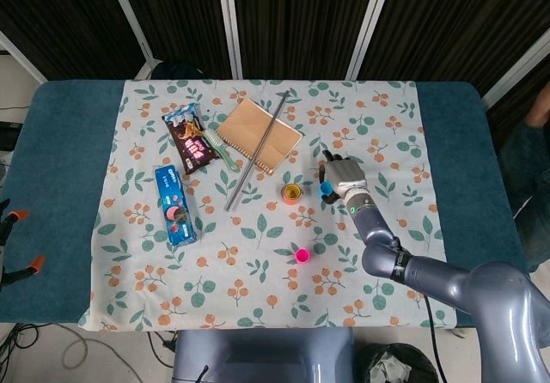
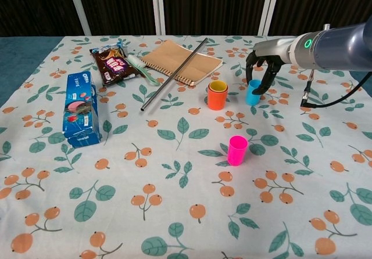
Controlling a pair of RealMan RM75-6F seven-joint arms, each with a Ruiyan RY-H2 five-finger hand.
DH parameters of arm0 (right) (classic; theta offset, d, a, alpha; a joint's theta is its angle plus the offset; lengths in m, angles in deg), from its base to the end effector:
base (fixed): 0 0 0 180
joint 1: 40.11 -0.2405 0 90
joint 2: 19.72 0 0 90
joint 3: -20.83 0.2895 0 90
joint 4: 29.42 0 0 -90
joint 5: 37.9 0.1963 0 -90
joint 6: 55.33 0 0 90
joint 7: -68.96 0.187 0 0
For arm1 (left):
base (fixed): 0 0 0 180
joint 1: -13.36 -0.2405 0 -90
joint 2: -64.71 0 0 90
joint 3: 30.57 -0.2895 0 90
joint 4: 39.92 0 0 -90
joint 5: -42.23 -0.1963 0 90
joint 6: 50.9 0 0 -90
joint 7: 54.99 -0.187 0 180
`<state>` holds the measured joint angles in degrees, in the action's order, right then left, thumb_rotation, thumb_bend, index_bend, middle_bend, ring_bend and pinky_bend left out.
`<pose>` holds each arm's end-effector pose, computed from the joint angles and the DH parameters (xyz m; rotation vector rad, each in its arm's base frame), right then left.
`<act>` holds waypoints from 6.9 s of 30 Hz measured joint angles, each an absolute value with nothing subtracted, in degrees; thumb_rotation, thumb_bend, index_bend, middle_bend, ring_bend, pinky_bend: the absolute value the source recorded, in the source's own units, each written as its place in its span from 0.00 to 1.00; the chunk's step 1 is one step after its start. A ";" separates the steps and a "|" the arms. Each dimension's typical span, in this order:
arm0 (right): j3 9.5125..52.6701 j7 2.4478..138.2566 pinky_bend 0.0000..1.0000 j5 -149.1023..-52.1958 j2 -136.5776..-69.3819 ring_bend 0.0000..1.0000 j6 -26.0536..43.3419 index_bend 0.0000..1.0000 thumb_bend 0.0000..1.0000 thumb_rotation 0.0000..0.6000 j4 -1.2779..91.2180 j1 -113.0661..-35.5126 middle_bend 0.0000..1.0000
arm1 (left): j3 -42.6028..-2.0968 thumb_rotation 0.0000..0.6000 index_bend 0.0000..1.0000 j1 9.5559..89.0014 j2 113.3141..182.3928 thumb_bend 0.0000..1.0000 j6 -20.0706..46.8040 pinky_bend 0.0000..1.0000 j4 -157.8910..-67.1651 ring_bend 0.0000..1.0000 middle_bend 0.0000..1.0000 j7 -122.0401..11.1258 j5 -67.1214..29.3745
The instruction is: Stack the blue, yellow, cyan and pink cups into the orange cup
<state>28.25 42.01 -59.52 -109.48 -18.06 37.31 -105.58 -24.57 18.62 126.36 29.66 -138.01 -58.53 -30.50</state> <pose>-0.1474 -0.5084 -0.0251 1.7666 -1.1674 0.5938 -0.3555 0.2331 0.2013 -1.2180 -1.0223 -0.7920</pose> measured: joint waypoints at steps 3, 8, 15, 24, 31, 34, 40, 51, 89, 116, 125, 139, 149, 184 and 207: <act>28.24 41.93 0.21 -59.59 -109.63 0.12 -18.03 0.50 0.39 1.00 37.12 -105.67 0.00 | -24.57 1.00 0.23 18.65 126.34 0.19 29.58 0.00 -138.01 0.00 0.01 -58.56 -30.44; 28.24 41.68 0.21 -59.69 -109.82 0.12 -17.81 0.51 0.39 1.00 37.00 -105.81 0.00 | -24.54 1.00 0.23 18.67 126.30 0.19 29.53 0.00 -138.07 0.00 0.01 -58.50 -30.35; 28.83 41.43 0.21 -59.75 -108.31 0.12 -17.29 0.52 0.39 1.00 38.75 -106.20 0.00 | -24.49 1.00 0.23 18.66 126.20 0.19 29.50 0.00 -138.20 0.00 0.01 -58.34 -30.25; 29.74 38.65 0.21 -57.86 -102.43 0.12 -14.61 0.52 0.39 1.00 47.64 -108.15 0.00 | -24.61 1.00 0.23 18.63 126.11 0.19 29.47 0.00 -138.50 0.00 0.01 -58.32 -30.35; 30.72 35.86 0.21 -54.91 -99.68 0.12 -12.01 0.52 0.39 1.00 54.52 -111.19 0.00 | -24.58 1.00 0.23 18.56 125.99 0.19 29.52 0.00 -138.67 0.00 0.01 -57.99 -30.28; 30.96 34.94 0.21 -53.83 -99.96 0.12 -11.24 0.52 0.39 1.00 55.43 -112.47 0.00 | -24.53 1.00 0.23 18.60 125.91 0.19 29.44 0.00 -138.72 0.00 0.01 -57.87 -30.21; 31.11 34.15 0.21 -52.03 -102.00 0.12 -10.28 0.52 0.39 1.00 54.57 -113.92 0.00 | -24.38 1.00 0.23 18.66 125.75 0.19 29.28 0.00 -138.83 0.00 0.01 -57.40 -30.06; 30.35 33.69 0.21 -50.87 -103.95 0.12 -10.46 0.52 0.39 1.00 52.69 -114.58 0.00 | -24.31 1.00 0.23 18.76 125.66 0.19 29.12 0.00 -139.01 0.00 0.01 -57.41 -29.85; 18.57 37.37 0.21 -87.11 -98.06 0.09 8.79 0.30 0.36 1.00 74.99 -98.48 0.00 | -24.53 1.00 0.23 18.77 125.78 0.19 29.18 0.00 -139.22 0.00 0.01 -58.61 -29.44; 18.17 37.83 0.21 -98.87 -108.21 0.12 8.00 0.40 0.36 1.00 68.61 -88.53 0.00 | -24.45 1.00 0.23 18.96 125.66 0.20 28.70 0.00 -139.27 0.00 0.01 -58.44 -29.07; 19.71 38.34 0.21 -98.77 -108.53 0.13 6.15 0.46 0.36 1.00 67.52 -87.75 0.00 | -24.36 1.00 0.23 18.91 125.59 0.20 28.77 0.00 -139.28 0.00 0.01 -58.35 -28.87; 20.96 38.60 0.21 -99.35 -109.01 0.13 4.08 0.47 0.36 1.00 66.17 -86.66 0.00 | -24.43 1.00 0.23 18.92 125.51 0.20 28.74 0.00 -139.39 0.00 0.01 -58.52 -28.85; 21.74 38.63 0.21 -99.58 -108.33 0.13 3.16 0.50 0.37 1.00 66.23 -85.96 0.00 | -24.56 1.00 0.23 18.96 125.48 0.20 28.54 0.00 -139.52 0.00 0.01 -58.94 -28.65; 34.93 30.41 0.21 -80.94 -98.85 0.14 -3.53 0.56 0.37 1.00 73.53 -97.05 0.00 | -24.60 1.00 0.23 18.98 125.53 0.20 28.69 0.00 -139.73 0.00 0.01 -59.10 -28.75; 36.74 29.93 0.21 -63.69 -105.37 0.14 -7.19 0.56 0.37 1.00 54.90 -108.11 0.00 | -24.45 1.00 0.23 18.94 125.37 0.20 28.75 0.00 -139.88 0.00 0.01 -58.58 -28.68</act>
